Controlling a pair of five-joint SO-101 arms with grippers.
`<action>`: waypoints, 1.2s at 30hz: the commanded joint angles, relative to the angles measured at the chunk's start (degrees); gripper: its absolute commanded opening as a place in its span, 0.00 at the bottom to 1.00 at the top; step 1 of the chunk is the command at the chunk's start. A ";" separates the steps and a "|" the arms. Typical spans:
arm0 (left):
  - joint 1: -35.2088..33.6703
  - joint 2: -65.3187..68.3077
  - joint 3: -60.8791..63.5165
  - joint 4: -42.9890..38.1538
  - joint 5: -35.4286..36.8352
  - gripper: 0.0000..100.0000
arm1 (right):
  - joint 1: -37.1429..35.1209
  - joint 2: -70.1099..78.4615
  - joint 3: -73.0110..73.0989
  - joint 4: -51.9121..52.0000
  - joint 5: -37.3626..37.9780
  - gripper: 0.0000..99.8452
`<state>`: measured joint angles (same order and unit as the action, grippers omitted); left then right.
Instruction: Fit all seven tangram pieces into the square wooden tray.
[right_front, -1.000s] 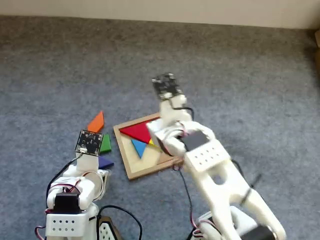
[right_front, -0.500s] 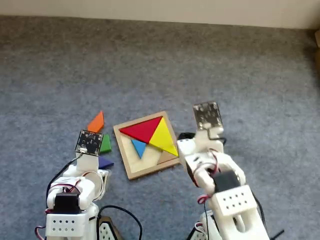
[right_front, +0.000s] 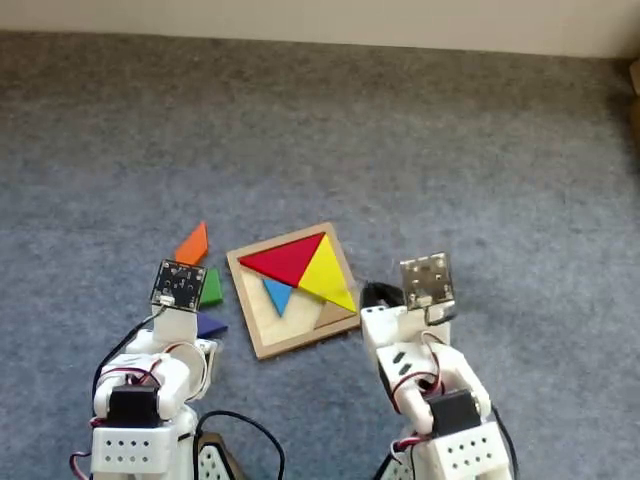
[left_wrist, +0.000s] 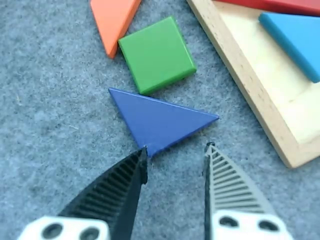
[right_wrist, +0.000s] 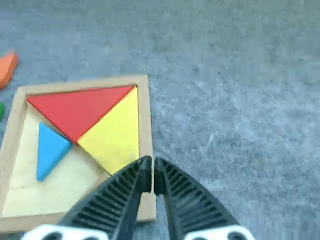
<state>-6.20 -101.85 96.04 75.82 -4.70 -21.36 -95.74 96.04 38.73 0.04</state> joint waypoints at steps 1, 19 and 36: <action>-0.40 -2.42 1.19 0.18 0.44 0.19 | 1.71 -6.99 6.46 0.22 0.44 0.03; -0.40 -2.59 1.10 0.18 0.35 0.19 | 11.91 -8.84 7.69 22.64 0.44 0.03; -6.55 -1.27 -24.40 2.64 -19.08 0.19 | 12.00 -8.84 7.69 23.69 0.09 0.03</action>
<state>-12.00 -101.93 79.69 76.09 -20.97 -10.20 -103.74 96.04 62.02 0.04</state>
